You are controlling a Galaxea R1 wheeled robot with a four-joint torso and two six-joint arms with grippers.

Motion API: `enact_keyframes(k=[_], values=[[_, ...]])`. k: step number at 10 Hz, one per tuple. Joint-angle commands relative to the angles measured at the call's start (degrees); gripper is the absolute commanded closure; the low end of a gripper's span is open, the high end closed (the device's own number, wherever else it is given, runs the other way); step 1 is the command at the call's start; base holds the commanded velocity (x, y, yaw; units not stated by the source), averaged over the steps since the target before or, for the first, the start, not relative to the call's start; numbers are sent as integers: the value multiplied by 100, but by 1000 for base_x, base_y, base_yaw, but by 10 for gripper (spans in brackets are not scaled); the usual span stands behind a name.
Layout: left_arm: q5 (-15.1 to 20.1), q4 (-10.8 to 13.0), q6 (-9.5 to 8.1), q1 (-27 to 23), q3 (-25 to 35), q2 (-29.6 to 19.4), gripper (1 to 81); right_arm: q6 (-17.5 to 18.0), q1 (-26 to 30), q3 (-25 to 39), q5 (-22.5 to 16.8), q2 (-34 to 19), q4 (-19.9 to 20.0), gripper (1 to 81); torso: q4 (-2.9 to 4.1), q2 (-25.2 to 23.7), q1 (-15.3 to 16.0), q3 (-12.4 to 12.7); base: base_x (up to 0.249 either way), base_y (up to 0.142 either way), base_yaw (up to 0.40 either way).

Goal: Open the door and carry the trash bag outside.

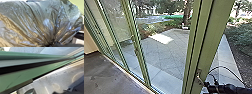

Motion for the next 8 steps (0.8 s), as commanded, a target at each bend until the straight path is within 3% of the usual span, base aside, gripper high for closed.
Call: enact_keyframes(k=[1, 8], values=[[316, -39, 4, -136, 5, -79, 811, 299, 136, -245, -1398, 689, 178, 10, 0, 0, 10, 0, 93, 0, 0], [307, -48, -5, -75, 5, -96, 811, 448, 479, -368, -1099, 513, 222, 10, -13, -13, 10, 2, 93, 0, 0]])
